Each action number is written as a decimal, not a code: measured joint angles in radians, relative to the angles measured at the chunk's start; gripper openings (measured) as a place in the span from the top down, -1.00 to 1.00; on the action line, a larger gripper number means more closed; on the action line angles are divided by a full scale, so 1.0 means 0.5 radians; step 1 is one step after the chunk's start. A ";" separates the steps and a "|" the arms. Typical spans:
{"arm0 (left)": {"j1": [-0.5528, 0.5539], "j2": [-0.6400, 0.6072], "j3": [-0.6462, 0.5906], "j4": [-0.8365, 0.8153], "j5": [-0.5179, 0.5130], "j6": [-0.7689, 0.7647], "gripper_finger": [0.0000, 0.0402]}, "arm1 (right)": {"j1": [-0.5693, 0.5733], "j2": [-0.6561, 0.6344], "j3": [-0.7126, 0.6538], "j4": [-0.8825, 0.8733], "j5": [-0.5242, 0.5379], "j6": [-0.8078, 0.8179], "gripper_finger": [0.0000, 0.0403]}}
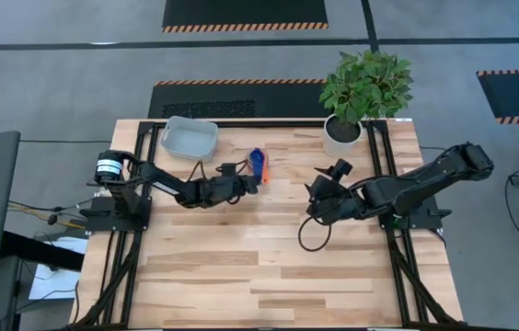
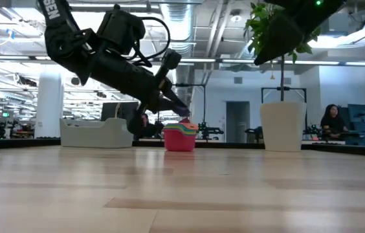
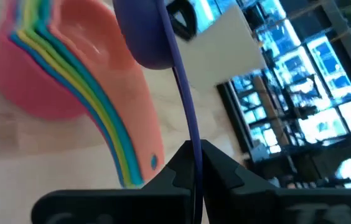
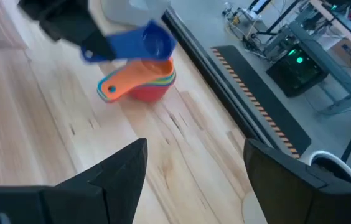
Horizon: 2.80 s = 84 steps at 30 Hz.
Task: Nest measuring cups in basket
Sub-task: Stack the dark blue measuring cup on top of the orange measuring cup, then put the nested measuring cups into the gray bin
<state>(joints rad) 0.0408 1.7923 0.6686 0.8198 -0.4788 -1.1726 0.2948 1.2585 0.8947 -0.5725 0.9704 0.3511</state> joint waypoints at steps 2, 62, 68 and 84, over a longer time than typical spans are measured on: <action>0.028 0.020 0.017 0.028 0.018 0.000 1.00 | 0.007 -0.005 -0.002 -0.009 -0.005 0.000 -0.45; 0.161 0.017 0.346 -0.496 0.498 0.070 0.40 | 0.012 0.012 -0.001 -0.012 -0.166 0.112 -0.45; 0.151 0.011 0.346 -0.540 0.641 0.077 0.40 | 0.012 0.012 -0.045 -0.009 -0.167 0.121 -0.45; -0.276 -0.646 0.347 -1.318 -0.346 0.844 0.40 | -0.023 0.046 -0.210 0.672 -0.336 0.027 -0.45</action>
<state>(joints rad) -0.0970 1.4693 0.8421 0.1610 -0.6518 -0.7504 0.2834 1.2815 0.7897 -0.2366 0.8022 0.3647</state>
